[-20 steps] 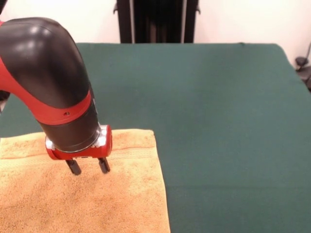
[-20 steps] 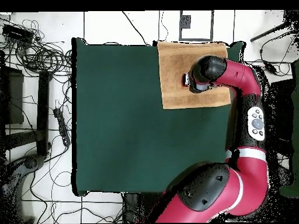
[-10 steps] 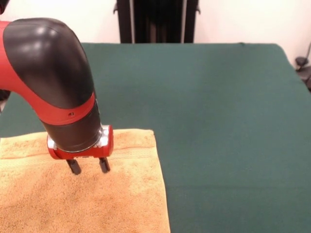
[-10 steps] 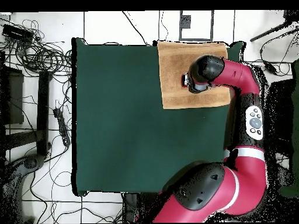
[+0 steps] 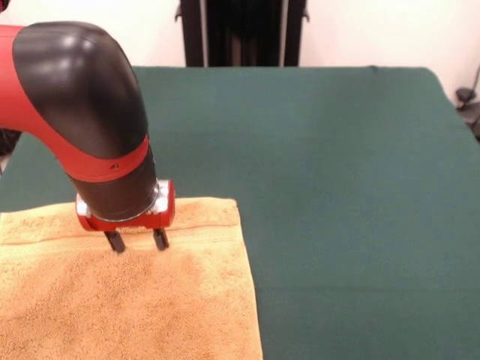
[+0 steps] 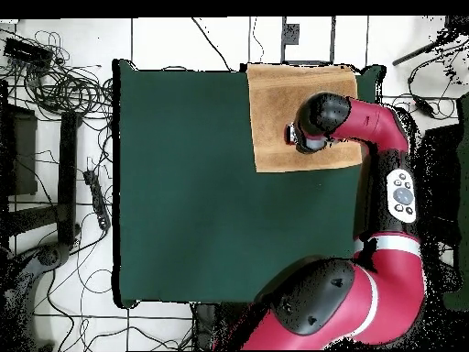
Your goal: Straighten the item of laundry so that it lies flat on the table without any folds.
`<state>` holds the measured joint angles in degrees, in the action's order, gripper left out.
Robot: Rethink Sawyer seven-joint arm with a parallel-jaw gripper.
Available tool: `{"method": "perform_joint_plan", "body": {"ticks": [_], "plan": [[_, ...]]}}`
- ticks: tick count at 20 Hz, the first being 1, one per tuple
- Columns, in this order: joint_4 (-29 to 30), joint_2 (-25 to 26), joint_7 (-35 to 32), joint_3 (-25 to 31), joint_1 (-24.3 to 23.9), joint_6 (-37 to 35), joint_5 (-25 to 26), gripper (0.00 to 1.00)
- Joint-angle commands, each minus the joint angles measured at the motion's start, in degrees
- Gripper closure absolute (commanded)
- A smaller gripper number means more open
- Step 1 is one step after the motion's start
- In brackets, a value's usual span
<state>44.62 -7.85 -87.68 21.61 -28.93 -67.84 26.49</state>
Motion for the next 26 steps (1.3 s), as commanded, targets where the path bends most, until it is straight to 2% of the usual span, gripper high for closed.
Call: {"method": "perform_joint_plan", "body": {"ticks": [1,21,24,26], "plan": [[17.36,1.82,3.29,-2.95,1.91,-5.63,0.32,0.0],[20.64,0.21,4.45,-3.39,1.7,-6.92,-1.02,0.0],[20.37,-0.26,3.93,-3.56,1.76,-4.9,-0.74,0.0],[20.05,-0.62,3.4,-4.05,2.09,-7.18,-1.0,0.0]]}}
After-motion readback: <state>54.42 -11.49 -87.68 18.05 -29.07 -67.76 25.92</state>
